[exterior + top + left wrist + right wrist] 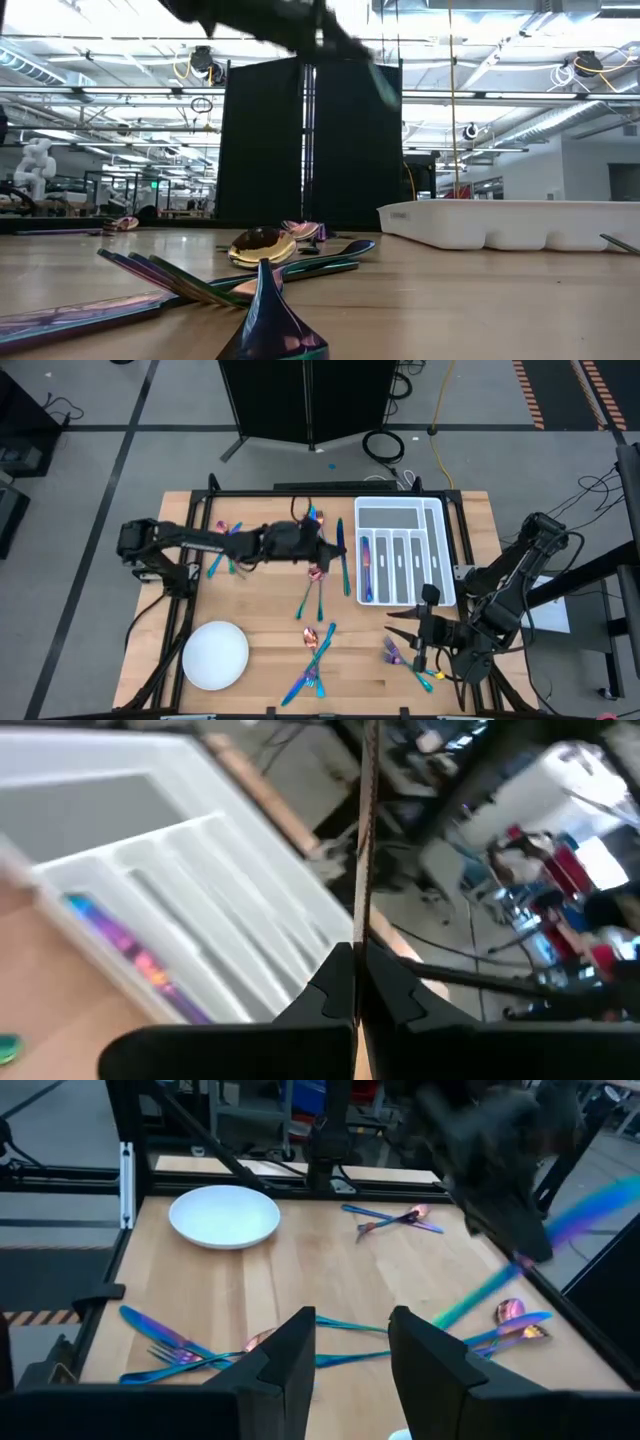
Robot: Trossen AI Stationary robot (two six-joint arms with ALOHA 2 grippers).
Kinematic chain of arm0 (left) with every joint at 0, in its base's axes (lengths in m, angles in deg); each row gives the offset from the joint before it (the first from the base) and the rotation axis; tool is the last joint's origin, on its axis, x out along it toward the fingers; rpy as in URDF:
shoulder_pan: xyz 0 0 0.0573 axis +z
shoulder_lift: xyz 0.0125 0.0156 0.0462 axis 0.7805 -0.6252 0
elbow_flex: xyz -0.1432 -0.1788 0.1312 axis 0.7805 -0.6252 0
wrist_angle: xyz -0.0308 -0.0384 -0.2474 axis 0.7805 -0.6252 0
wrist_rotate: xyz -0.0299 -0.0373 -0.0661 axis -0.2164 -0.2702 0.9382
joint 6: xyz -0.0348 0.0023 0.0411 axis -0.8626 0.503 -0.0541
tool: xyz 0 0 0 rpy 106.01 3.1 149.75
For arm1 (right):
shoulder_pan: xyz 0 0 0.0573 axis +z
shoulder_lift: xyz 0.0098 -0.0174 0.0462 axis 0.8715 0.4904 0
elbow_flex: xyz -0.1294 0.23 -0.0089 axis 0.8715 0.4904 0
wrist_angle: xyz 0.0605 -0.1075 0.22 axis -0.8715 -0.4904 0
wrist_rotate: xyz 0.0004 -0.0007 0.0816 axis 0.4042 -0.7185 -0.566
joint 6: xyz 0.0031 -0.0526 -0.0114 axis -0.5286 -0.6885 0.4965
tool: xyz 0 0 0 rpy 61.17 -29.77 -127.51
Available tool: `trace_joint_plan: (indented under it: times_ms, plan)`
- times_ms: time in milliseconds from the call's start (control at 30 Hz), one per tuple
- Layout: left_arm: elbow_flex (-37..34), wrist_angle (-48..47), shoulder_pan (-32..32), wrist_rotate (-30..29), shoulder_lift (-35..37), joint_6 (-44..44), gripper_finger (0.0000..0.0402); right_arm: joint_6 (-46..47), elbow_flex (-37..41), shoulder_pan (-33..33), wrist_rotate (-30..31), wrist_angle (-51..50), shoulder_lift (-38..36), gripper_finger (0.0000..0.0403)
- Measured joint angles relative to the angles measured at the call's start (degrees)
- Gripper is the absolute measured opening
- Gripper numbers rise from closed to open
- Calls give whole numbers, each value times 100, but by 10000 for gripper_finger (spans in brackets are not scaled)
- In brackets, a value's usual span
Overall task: Sort silverware
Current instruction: Put the blue knife into the utensil organizer
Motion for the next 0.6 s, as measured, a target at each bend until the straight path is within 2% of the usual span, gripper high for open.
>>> trace_joint_plan:
  times_ms: [100, 267, 467, 600]
  plan:
    - [0, 225, 410, 468, -310, -341, 0, -77, 1, 2, 4, -8, 0, 114]
    - [172, 1190, 732, 1157, -1033, -961, 0, -320, 1, 2, 14, -89, -5, 114]
    - [1296, 1048, 822, 1633, -2204, -993, 0, -389, 1, -13, 258, -272, -152, 114]
    - [1943, 465, 807, 1750, -2763, -989, 0, -346, 1, 0, 261, -465, -233, 114]
